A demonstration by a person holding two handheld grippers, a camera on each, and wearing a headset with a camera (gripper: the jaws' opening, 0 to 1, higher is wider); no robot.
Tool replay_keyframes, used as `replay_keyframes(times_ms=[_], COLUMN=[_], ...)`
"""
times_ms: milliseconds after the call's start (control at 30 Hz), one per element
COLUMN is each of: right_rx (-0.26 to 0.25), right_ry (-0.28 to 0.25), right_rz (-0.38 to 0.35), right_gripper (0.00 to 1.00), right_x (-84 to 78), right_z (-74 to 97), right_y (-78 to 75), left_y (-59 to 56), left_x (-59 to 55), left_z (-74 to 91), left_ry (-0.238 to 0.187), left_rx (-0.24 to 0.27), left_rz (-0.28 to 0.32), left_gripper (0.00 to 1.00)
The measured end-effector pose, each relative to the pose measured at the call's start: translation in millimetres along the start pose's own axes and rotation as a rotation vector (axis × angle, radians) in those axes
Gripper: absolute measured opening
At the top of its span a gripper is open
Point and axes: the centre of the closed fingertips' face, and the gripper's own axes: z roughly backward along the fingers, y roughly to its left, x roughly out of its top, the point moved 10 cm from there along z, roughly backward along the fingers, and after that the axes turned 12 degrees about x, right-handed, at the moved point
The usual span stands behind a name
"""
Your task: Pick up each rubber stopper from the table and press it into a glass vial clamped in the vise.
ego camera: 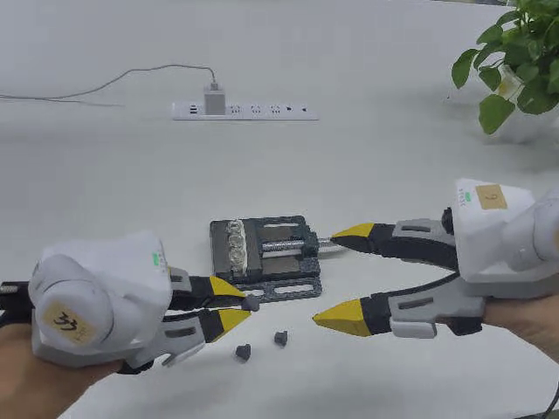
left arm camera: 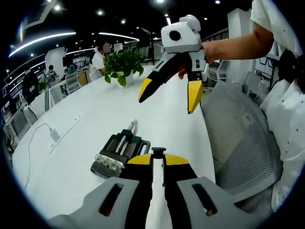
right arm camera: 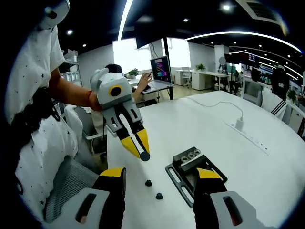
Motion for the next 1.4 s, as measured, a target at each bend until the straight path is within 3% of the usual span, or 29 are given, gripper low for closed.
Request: replay_keyframes(times_ms=[267,667,1100,1400], right_rx=[0.078,0.157,0.189,0.198], right_ry=[0.022,0.042,0.056,0.063], right_rz=[0.008,0.041,0.054,0.053], right_gripper=[0.36,0.16,0.09,0.1], right_x=[12.4,17.7,17.8,17.3], right_z=[-9.4,-15.6,-17.3,-18.5], right_y=[7.3,12.7,14.5,15.4], left_y=[-4.2,-11.8,-14.4,-14.9], left_x=[19.3,28.8,30.5,31.6], left_z=[0.9,-0.3,0.1,1.4], left_ry=[-0.033,-0.047,-0.056,-0.062], left_rx=[-0.021,-0.055,-0.066,-0.072], left_rz=[-0.023,-0.05,-0.052,-0.053], left_gripper=[0.04,0.04,0.04,0.04])
